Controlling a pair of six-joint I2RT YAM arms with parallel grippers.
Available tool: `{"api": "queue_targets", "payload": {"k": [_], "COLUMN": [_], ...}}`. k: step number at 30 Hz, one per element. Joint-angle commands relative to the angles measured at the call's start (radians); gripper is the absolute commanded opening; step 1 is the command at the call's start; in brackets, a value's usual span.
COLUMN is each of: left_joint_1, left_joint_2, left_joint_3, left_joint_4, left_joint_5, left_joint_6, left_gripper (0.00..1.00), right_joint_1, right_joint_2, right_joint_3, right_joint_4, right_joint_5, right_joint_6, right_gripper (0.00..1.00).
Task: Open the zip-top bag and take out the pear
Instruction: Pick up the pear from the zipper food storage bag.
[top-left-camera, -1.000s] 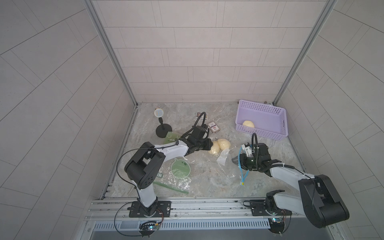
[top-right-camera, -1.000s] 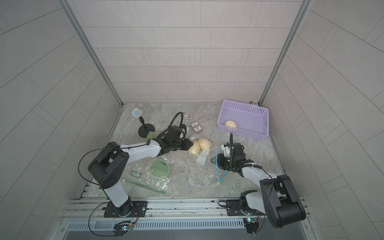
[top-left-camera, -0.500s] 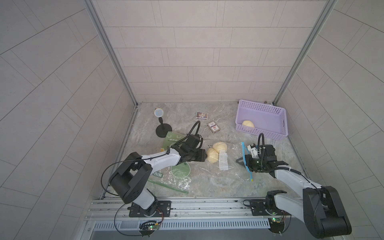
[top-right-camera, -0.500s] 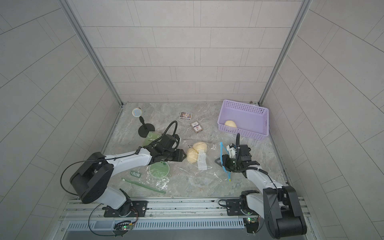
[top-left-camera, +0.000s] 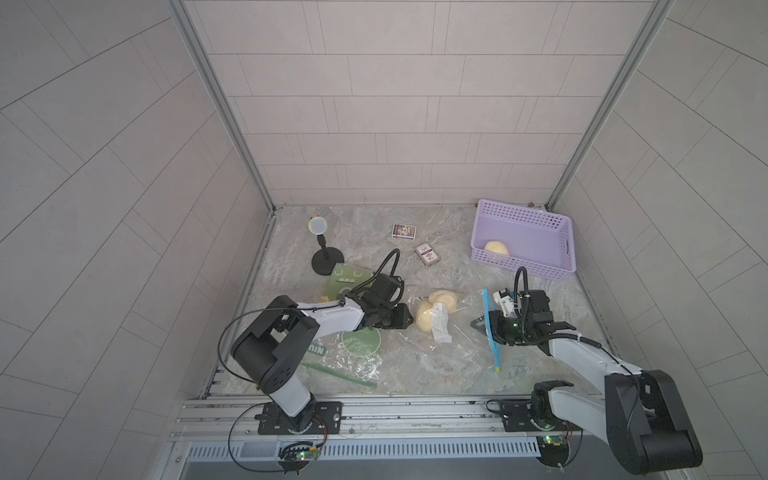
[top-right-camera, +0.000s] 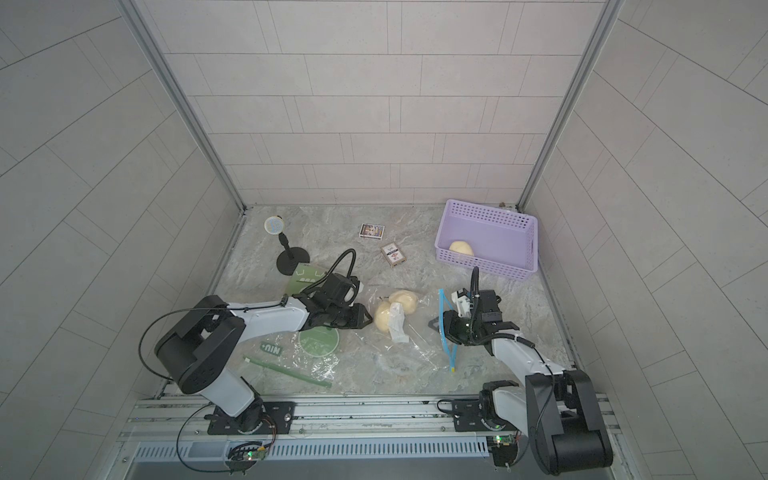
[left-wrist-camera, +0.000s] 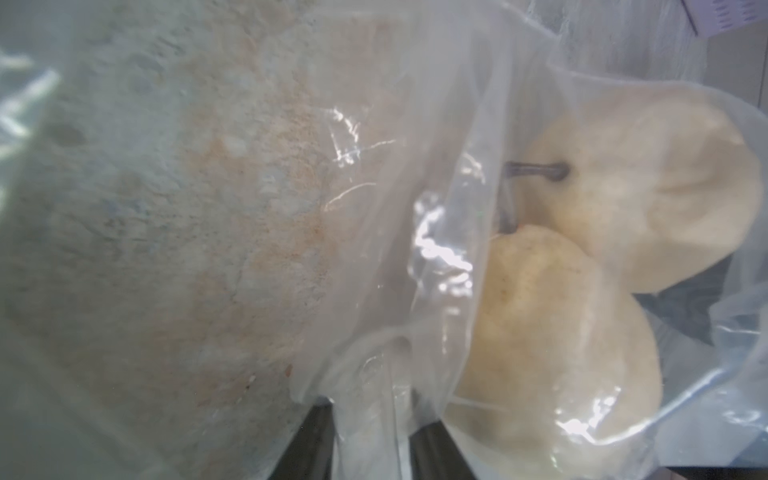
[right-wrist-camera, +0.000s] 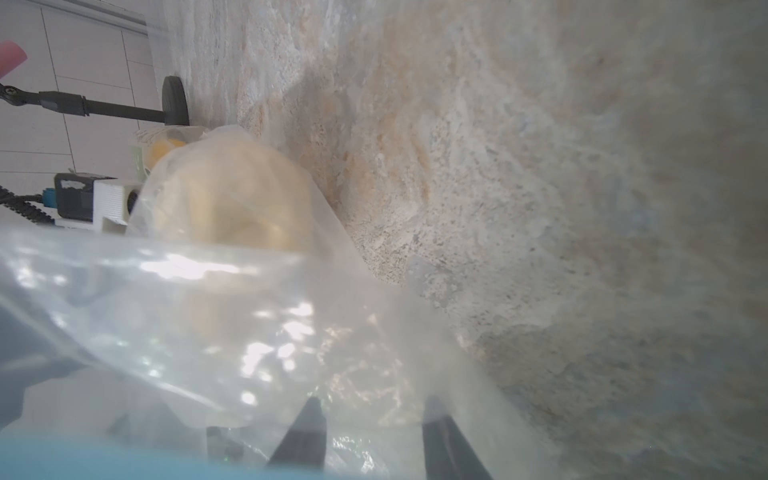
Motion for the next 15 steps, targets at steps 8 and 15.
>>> {"api": "queue_targets", "payload": {"k": [8, 15], "left_joint_1": [-0.045, -0.121], "left_joint_2": [-0.218, -0.245], "left_joint_3": [0.125, 0.216], "left_joint_4": [-0.155, -0.226], "left_joint_5": [-0.028, -0.048], "left_joint_6": [0.016, 0.012], "left_gripper": [0.00, 0.00], "right_joint_1": [0.020, 0.021], "right_joint_2": [0.002, 0.013], "right_joint_3": [0.002, 0.005], "right_joint_4": [0.079, 0.133], "right_joint_5": [-0.099, -0.122], "right_joint_6": [0.015, 0.045], "right_gripper": [0.41, 0.43]}}
